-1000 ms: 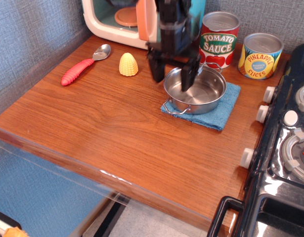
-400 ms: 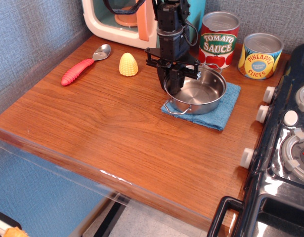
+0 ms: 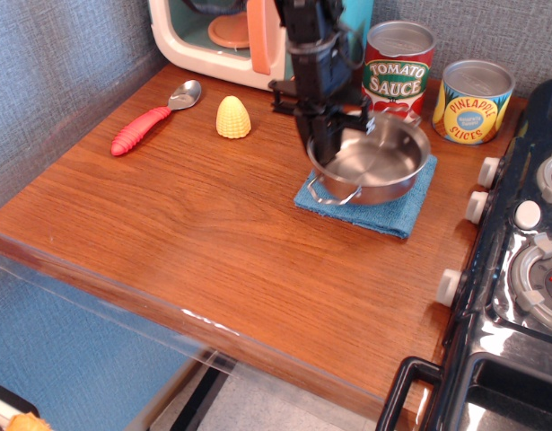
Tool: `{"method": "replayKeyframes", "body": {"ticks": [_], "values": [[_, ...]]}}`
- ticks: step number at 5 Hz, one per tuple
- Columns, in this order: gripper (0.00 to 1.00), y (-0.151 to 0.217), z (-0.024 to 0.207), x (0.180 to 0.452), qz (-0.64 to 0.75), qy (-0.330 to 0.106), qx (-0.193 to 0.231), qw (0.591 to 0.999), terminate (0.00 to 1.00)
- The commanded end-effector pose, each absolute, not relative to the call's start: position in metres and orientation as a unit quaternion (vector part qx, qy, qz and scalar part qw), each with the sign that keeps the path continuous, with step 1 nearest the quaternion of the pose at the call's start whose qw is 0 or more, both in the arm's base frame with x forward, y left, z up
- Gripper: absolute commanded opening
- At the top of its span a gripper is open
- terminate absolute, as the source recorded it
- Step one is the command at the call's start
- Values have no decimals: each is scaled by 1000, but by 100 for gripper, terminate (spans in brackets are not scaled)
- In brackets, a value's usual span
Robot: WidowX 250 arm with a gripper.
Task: Move the pot and place below the spoon and corn to left
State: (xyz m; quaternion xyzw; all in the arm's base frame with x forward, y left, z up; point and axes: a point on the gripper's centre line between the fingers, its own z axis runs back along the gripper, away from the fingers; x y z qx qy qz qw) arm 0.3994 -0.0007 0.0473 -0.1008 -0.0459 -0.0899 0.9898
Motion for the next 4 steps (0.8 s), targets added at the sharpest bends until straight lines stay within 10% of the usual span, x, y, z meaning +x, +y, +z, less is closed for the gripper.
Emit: {"method": "replayKeyframes", "body": {"ticks": [1, 4], "values": [[0, 56, 118, 360, -67, -117, -86, 987, 0], [0, 183, 62, 305, 6, -47, -25, 999, 0]]}}
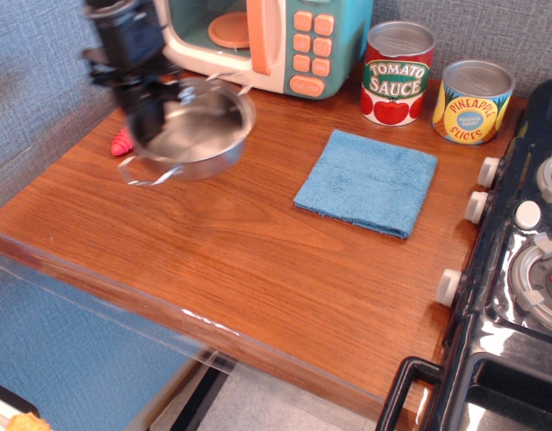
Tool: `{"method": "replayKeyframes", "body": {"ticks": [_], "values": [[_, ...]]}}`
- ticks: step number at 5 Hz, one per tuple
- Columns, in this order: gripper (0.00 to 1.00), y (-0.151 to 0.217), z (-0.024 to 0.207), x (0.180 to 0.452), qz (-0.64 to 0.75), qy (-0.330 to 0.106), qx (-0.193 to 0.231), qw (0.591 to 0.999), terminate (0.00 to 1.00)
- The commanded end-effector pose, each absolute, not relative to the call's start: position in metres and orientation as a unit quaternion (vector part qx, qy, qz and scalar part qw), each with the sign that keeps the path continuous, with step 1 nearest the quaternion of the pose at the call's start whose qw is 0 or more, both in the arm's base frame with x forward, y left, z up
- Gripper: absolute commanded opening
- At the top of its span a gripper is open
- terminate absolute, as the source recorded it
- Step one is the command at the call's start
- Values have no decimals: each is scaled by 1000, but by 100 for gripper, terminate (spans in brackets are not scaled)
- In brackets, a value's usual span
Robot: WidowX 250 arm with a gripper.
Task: Move the pot and place below the spoon and corn to left
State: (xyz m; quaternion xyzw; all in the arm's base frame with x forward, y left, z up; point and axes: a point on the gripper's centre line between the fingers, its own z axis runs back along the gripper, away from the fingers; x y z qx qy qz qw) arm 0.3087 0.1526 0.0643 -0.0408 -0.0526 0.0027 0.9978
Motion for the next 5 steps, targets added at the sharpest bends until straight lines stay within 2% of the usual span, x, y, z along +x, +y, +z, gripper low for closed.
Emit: {"method": "replayKeyframes", "body": {"ticks": [1, 2, 3, 4, 5], "values": [[0, 195, 44, 303, 3, -25, -13, 1000, 0], [0, 201, 34, 300, 9, -8, -11, 1000, 0], [0, 201, 34, 296, 2, -8, -21, 1000, 0], [100, 199, 40, 291, 4, -10, -13, 1000, 0], [100, 197, 51, 288, 6, -24, -6, 1000, 0]]}}
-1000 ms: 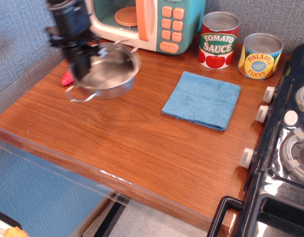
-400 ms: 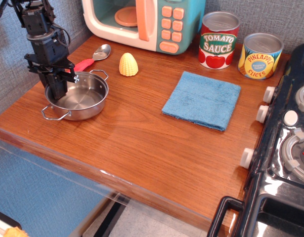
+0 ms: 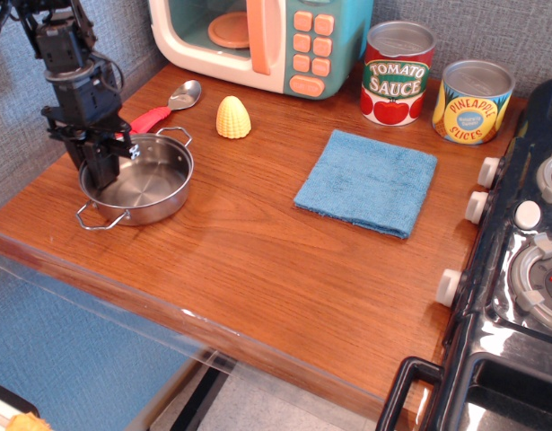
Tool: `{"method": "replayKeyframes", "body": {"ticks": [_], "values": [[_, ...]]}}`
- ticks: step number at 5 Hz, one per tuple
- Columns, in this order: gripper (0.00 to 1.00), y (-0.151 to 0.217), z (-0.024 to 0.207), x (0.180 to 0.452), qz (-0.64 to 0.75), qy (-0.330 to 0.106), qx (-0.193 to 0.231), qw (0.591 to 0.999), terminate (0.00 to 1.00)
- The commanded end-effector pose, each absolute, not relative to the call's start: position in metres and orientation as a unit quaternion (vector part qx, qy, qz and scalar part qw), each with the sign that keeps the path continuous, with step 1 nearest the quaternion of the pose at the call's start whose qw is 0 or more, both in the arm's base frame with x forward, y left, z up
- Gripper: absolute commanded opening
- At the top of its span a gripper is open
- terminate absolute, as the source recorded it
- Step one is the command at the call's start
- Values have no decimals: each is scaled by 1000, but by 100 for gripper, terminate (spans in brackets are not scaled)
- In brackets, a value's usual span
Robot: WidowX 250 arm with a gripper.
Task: Move the pot and place below the spoon and corn to left
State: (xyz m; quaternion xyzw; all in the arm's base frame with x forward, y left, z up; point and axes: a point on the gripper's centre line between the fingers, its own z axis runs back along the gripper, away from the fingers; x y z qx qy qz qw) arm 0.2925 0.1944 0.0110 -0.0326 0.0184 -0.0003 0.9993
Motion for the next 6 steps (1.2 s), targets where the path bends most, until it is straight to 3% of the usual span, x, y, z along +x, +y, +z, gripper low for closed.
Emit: {"method": "replayKeyframes", "body": {"ticks": [1, 2, 5, 6], "values": [[100, 192, 75, 282, -6, -50, 1, 999, 0], [100, 184, 104, 272, -11, -83, 26, 996, 0], [100, 174, 106, 270, 4, -81, 33, 996, 0], [100, 174, 106, 270, 4, -81, 33, 996, 100]]}}
